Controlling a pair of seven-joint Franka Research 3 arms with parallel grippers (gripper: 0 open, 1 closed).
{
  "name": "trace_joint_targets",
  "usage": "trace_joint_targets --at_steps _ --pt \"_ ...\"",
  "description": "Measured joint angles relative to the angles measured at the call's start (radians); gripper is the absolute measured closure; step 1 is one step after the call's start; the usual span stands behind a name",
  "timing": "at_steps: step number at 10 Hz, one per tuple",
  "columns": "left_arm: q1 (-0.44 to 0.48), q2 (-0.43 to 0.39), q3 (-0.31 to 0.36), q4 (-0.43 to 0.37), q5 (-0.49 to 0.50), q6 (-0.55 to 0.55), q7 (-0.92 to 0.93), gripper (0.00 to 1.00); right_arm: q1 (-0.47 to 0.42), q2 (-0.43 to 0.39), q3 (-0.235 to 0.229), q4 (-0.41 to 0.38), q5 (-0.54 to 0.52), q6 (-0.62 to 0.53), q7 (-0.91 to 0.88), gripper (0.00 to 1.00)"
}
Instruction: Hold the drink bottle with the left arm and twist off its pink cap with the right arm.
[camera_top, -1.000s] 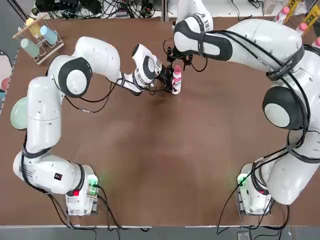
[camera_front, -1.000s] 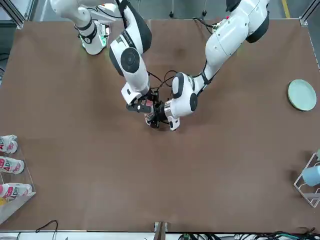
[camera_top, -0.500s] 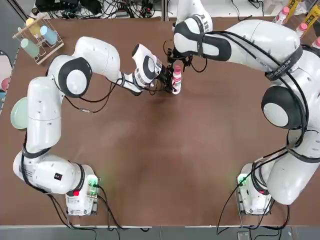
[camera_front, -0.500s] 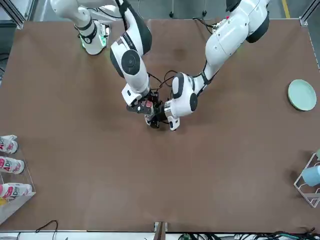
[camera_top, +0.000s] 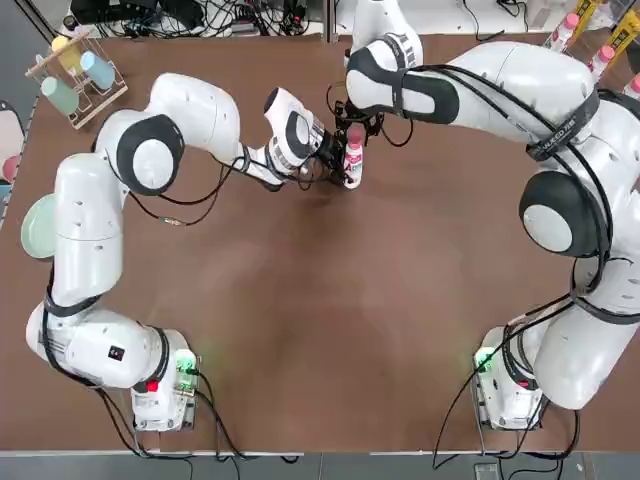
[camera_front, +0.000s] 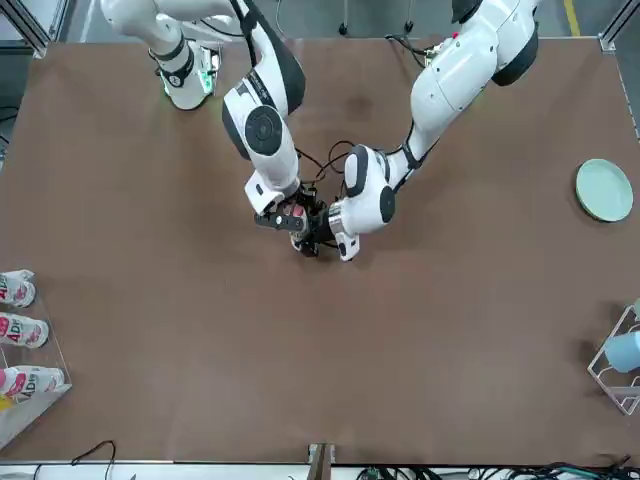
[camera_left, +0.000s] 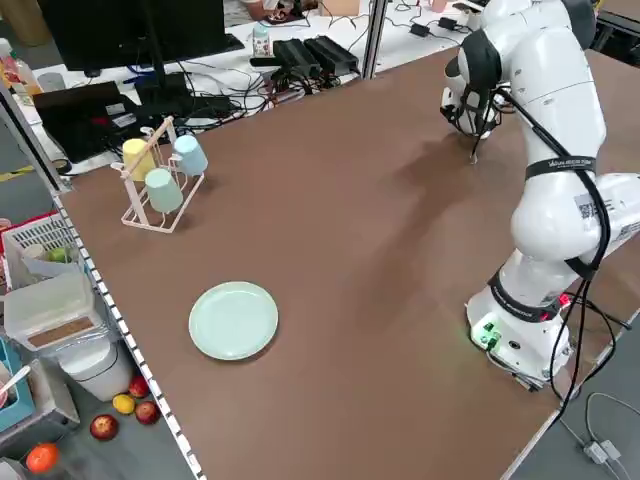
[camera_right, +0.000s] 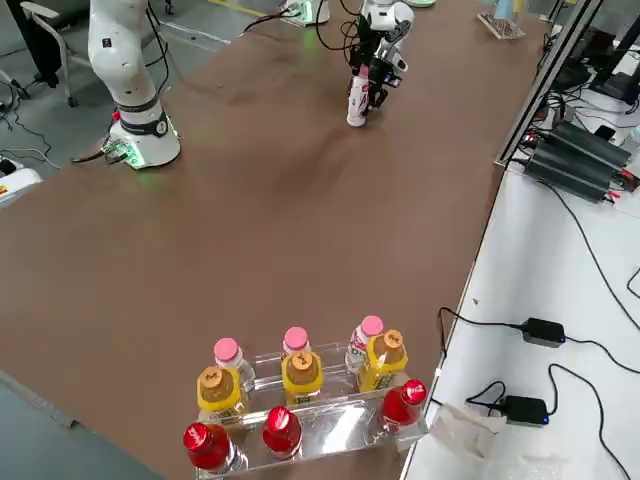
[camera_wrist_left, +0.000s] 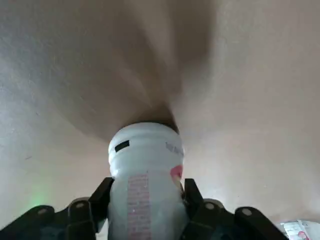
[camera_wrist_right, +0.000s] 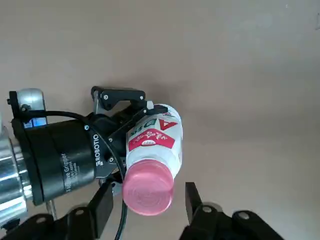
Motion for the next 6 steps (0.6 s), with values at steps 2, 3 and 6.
trace_joint_targets --at_steps 2,3,6 --pt "0.0 0.0 0.0 0.0 0.0 0.0 0.0 0.37 0.0 0.002 0.0 0.0 0.0 0.001 0.0 0.37" --pt "0.0 0.0 0.0 0.0 0.0 0.0 0.0 0.37 0.0 0.002 0.0 0.0 0.0 0.001 0.0 0.39" --pt "0.0 0.001 0.0 0.0 0.0 0.0 0.0 0.37 0.0 0.002 0.0 0.0 0.0 0.001 0.0 0.48"
